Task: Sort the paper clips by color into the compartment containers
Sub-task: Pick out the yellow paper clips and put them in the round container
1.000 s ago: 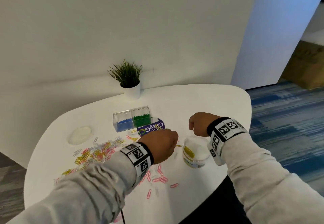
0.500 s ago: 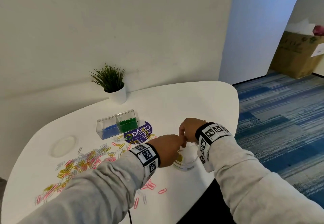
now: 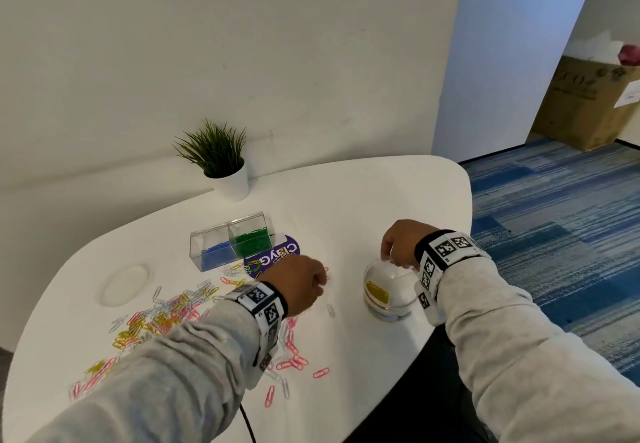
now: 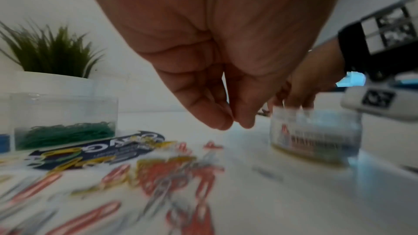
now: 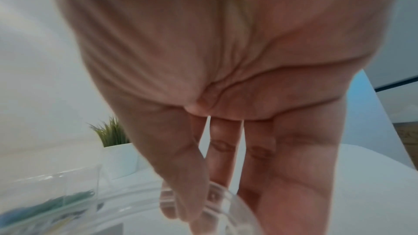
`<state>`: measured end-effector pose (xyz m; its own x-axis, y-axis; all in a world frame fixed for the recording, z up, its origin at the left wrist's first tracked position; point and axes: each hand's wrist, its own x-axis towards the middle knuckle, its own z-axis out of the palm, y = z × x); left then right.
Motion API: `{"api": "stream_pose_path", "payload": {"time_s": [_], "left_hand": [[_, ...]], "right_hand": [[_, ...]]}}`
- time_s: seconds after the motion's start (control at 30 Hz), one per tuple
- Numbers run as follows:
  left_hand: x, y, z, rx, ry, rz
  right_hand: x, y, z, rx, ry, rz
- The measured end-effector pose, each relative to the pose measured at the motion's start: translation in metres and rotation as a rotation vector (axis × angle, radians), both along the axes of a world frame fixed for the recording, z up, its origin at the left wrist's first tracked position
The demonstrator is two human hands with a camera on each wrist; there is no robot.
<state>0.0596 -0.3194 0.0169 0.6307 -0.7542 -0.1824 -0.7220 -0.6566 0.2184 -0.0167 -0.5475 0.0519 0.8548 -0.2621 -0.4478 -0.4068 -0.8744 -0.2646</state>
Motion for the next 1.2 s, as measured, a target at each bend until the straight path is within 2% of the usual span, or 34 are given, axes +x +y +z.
{"api": "stream_pose_path", "payload": {"time_s": [0.13,0.27,0.5,0.57,0.67,0.73,0.8,0.97,1.07,1.2], "left_hand": [[-0.013,-0.005,-0.028,0.073,0.052,-0.061],[-0.020,-0.005,-0.032,0.135,-0.019,-0.163],[-0.004,0.060,-0.024,0.188,0.042,-0.201],[0.002,0.087,-0.020,0.152,0.054,-0.134],[0.020,0.118,-0.016,0.093,0.012,0.047],[0.034,0.129,-0.014,0.090,-0.038,0.119],[0.045,0.132,-0.014,0.088,-0.061,0.158],[0.065,0.118,-0.022,0.055,-0.124,0.163],[0.077,0.102,-0.029,-0.016,-0.159,0.127],[0.087,0.086,-0.041,-0.024,-0.142,0.119]], "right_hand": [[-0.002,-0.009,-0.003,0.031,0.007,-0.035],[0.001,-0.011,-0.007,0.036,0.012,-0.028],[0.009,0.006,-0.004,-0.079,-0.031,0.053],[0.019,0.029,-0.003,-0.144,-0.091,0.126],[0.042,0.083,-0.002,-0.110,-0.257,0.233],[0.063,0.115,-0.008,-0.075,-0.237,0.288],[0.084,0.129,-0.018,-0.086,-0.178,0.251],[0.118,0.132,-0.037,-0.082,-0.148,0.092],[0.125,0.131,-0.050,-0.069,-0.129,0.066],[0.129,0.129,-0.060,-0.054,-0.123,0.064]]}}
